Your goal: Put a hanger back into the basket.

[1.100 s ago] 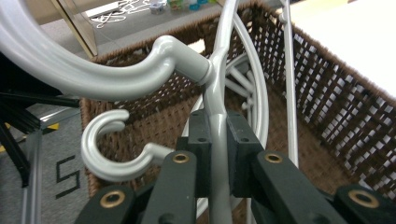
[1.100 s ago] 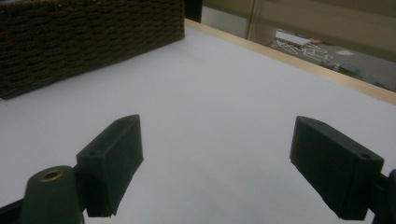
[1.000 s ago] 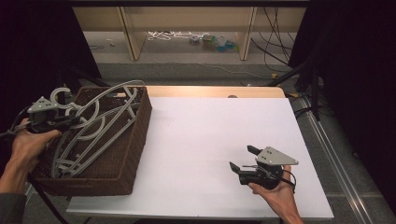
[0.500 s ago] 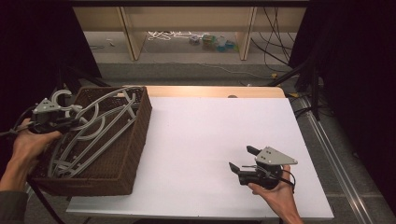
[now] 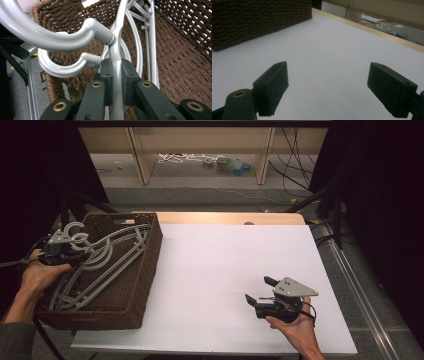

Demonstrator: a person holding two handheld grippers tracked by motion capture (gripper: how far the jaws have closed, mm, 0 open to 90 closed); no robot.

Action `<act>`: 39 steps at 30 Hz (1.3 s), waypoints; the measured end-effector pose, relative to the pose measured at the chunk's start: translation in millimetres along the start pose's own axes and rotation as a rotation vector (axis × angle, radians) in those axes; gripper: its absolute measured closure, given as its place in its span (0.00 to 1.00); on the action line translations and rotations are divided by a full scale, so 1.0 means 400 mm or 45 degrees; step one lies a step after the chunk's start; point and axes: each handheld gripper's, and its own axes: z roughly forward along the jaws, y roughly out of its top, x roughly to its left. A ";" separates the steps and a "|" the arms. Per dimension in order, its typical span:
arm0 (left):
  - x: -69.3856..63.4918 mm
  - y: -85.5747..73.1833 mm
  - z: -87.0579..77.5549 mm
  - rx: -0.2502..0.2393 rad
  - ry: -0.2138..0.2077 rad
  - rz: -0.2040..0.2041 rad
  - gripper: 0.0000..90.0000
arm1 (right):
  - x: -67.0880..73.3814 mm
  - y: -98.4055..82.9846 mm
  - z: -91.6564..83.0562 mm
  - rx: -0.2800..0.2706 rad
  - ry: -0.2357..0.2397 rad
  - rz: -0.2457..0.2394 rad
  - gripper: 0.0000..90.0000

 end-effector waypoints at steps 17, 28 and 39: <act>-0.007 -0.005 0.034 0.100 0.094 -0.088 0.76 | -0.002 -0.002 0.001 0.003 0.003 0.001 0.20; -0.041 0.031 -0.045 -0.116 0.118 -0.241 0.46 | -0.001 -0.003 0.005 -0.004 -0.003 0.005 0.20; -0.191 0.096 -0.131 -0.360 -0.069 -0.280 0.31 | -0.002 -0.002 0.000 0.004 -0.014 0.001 0.19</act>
